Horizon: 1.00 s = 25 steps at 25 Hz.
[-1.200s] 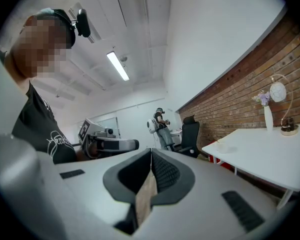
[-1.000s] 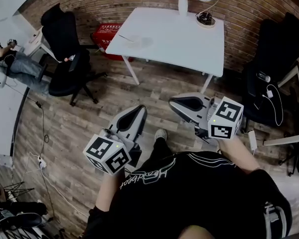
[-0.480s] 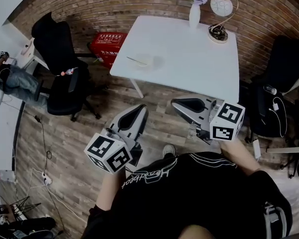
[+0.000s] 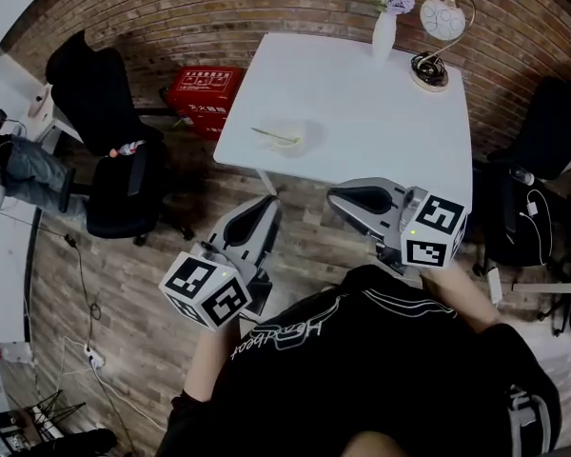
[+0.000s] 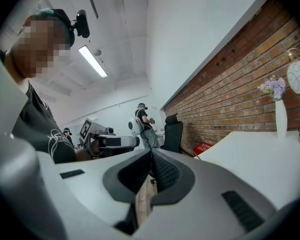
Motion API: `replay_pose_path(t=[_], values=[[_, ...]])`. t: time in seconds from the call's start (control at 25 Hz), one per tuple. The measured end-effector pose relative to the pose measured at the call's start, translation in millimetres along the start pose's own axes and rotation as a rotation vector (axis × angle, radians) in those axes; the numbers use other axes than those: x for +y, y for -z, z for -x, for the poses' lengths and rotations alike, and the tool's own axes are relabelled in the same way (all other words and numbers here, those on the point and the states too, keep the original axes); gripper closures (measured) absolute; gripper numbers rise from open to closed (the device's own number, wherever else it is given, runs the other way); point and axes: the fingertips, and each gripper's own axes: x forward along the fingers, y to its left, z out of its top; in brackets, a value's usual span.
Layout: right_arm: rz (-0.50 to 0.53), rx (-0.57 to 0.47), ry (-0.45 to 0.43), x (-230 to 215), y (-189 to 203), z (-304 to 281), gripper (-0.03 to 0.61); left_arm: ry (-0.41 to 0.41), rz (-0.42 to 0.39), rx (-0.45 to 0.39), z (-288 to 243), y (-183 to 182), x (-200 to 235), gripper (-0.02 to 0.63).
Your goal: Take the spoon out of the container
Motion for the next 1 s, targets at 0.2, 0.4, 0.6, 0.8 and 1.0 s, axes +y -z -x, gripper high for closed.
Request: replay_pose_path(t=[0.2,0.4,0.6,0.8,1.0], values=[[-0.003,0.01,-0.006,-16.3,-0.3,-12.3,0.581,-0.026,-0.004,-0.011,-8.2,-2.4,22.1,0.604],[-0.013,0.008,-0.021,-41.0,-3.0,-23.8,0.581,-0.064,0.001,-0.024,-18.9,-7.5,49.0,0.522],[-0.036,0.019,-0.031,-75.6,-5.4,-40.5,0.581,-0.101,0.019,-0.046,-38.7,-21.1,84.0,0.436],[-0.068,0.024,-0.025,-119.2,-13.1,-51.4,0.581,-0.126,0.059,-0.04,-68.3,-30.7,118.7,0.369],[-0.084,0.035,-0.007,-157.9,-16.6,-60.4,0.581,-0.143,0.077,-0.017,-93.3,-29.5,148.8,0.349]])
